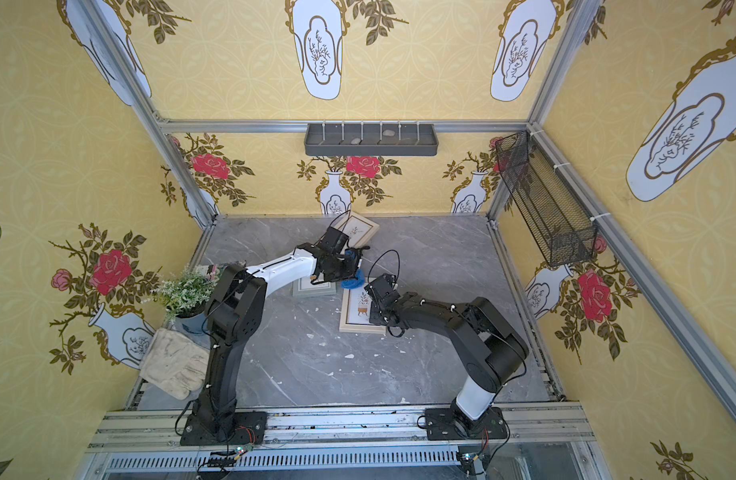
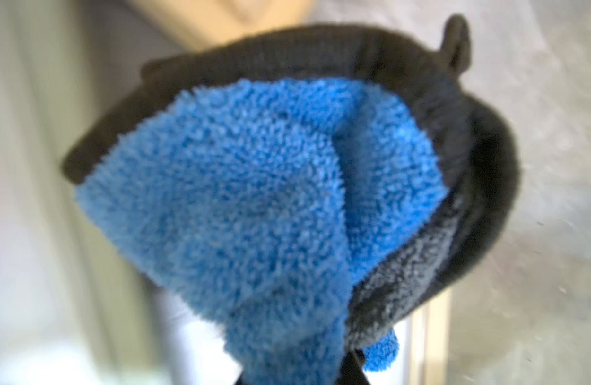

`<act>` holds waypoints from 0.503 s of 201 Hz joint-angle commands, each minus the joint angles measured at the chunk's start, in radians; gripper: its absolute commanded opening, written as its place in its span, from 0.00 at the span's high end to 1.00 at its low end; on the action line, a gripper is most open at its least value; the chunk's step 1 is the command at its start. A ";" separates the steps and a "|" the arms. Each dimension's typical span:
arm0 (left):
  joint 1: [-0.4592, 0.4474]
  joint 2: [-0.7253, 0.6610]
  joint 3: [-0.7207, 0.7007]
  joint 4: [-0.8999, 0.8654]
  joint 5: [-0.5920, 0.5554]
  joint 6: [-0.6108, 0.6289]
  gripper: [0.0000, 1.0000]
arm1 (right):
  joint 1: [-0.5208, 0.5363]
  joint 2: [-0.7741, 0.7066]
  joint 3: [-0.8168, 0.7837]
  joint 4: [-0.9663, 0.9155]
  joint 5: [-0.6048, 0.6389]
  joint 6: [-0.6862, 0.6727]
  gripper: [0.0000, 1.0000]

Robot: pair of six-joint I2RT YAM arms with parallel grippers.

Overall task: Wipe the picture frame with a cloth
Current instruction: Wipe the dirt from the picture frame.

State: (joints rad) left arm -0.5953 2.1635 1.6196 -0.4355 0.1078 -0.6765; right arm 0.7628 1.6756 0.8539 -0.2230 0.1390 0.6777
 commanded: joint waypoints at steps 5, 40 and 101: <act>-0.017 -0.048 -0.113 -0.035 -0.027 0.049 1.00 | -0.005 0.025 -0.007 -0.122 -0.013 -0.019 0.90; -0.124 -0.204 -0.367 0.042 0.012 -0.041 1.00 | -0.008 0.022 -0.013 -0.121 -0.014 -0.015 0.90; -0.029 -0.186 -0.386 0.149 0.120 -0.080 1.00 | -0.008 0.030 -0.008 -0.125 -0.016 -0.018 0.90</act>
State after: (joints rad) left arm -0.7006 1.9072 1.1648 -0.2436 0.2337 -0.7696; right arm 0.7547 1.6840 0.8532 -0.2142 0.1303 0.6636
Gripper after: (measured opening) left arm 0.163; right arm 0.241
